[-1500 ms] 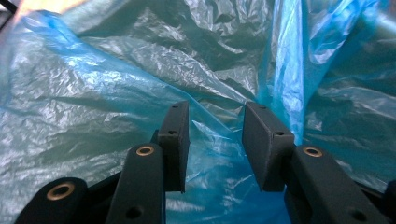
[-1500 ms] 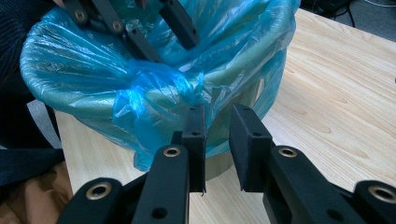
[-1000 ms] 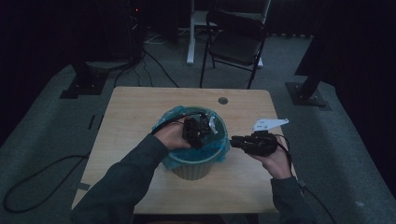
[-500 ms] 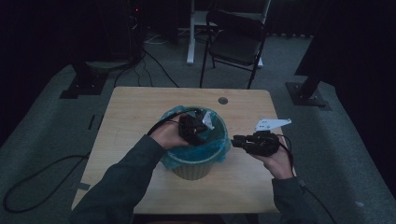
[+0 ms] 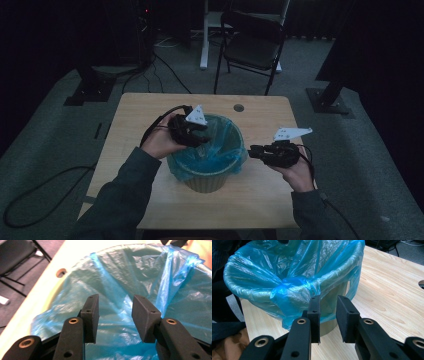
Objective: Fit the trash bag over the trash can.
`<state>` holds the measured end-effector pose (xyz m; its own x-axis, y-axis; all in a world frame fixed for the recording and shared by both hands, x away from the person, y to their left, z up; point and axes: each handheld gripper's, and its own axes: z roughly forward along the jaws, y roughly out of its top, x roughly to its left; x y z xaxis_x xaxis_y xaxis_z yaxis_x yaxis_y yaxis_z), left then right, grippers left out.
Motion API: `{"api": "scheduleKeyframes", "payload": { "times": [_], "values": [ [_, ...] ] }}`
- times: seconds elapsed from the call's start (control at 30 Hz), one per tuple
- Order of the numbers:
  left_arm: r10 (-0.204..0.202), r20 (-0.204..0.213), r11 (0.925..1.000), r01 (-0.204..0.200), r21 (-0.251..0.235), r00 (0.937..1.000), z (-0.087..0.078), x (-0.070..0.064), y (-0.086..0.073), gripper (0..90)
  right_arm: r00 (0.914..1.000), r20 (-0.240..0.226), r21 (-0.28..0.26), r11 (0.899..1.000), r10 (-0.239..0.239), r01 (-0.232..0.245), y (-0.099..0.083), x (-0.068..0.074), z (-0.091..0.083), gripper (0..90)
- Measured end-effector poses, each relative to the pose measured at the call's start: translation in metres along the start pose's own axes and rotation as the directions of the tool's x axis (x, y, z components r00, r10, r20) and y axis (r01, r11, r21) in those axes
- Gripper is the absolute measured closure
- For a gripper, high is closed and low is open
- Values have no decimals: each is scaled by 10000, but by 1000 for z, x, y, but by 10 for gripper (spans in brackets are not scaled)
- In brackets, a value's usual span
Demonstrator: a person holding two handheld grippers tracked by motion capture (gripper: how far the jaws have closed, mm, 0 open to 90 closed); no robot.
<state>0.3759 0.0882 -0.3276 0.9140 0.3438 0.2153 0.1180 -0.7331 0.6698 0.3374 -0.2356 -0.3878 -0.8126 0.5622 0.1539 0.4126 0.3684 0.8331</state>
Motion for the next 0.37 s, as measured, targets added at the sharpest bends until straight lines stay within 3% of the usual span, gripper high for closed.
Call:
{"api": "scheduleKeyframes", "payload": {
  "times": [0.2,0.37],
  "values": [
    [-137,-275,9994,128,-307,9995,-14,2,-7,576,10000,12,-23,10000,8,-8,0,0,-1,736],
    [-317,-576,9953,263,-935,9978,-34,2,-15,568,9999,127,-158,9999,66,-64,-1,-2,-7,729]
  ]
}}
